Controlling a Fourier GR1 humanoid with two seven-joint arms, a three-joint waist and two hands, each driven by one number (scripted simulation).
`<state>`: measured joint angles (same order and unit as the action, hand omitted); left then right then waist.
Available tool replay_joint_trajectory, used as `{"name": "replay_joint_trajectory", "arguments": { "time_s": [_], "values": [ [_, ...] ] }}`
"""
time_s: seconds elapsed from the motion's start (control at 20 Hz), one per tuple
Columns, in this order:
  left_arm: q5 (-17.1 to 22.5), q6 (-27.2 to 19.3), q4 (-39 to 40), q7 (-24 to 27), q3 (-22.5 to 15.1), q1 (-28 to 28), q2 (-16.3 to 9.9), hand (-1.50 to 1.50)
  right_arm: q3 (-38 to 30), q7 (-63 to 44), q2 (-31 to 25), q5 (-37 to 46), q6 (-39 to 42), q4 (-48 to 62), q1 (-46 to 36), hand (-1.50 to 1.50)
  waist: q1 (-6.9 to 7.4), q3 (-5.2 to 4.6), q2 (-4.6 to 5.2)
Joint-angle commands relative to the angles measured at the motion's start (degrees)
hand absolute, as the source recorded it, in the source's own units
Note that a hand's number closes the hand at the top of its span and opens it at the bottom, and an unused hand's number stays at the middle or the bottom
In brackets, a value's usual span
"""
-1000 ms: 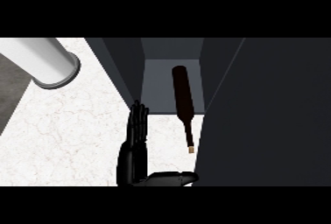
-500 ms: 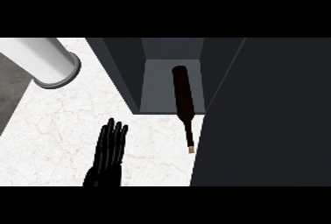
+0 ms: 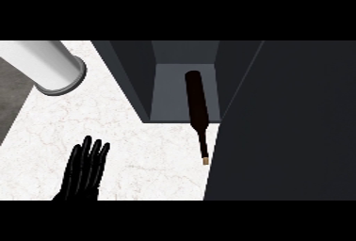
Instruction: Pick up the wine, place it into the cabinet and close the cabinet
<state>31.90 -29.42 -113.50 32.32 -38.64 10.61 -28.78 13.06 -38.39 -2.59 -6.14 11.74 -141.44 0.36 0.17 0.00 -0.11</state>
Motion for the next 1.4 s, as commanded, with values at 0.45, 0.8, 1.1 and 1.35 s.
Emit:
{"name": "replay_joint_trajectory", "arguments": {
  "time_s": [0.45,0.8,1.1,1.35],
  "values": [
    [9.9,12.2,-2.6,4.0,16.3,9.4,-7.7,-1.50,18.2,-6.2,1.6,-3.4,-0.6,-7.1,7.1,1.50,0.15,-0.05,-0.26],
    [12.6,15.3,-3.2,-0.2,22.4,9.3,-9.0,-1.50,34.1,-8.1,2.6,6.6,-6.0,-5.9,2.8,1.50,-0.20,-0.07,-0.19],
    [16.4,20.8,-4.7,-1.1,30.3,15.1,-14.3,-1.50,41.0,-8.3,2.5,10.6,-14.9,-3.4,-1.8,1.50,0.67,-0.15,-0.53],
    [17.9,22.9,-1.8,-2.4,31.4,13.0,-13.3,-1.50,46.3,-3.8,2.5,14.4,-20.2,1.9,-4.1,1.50,-0.12,-0.15,-0.49]
  ]
}}
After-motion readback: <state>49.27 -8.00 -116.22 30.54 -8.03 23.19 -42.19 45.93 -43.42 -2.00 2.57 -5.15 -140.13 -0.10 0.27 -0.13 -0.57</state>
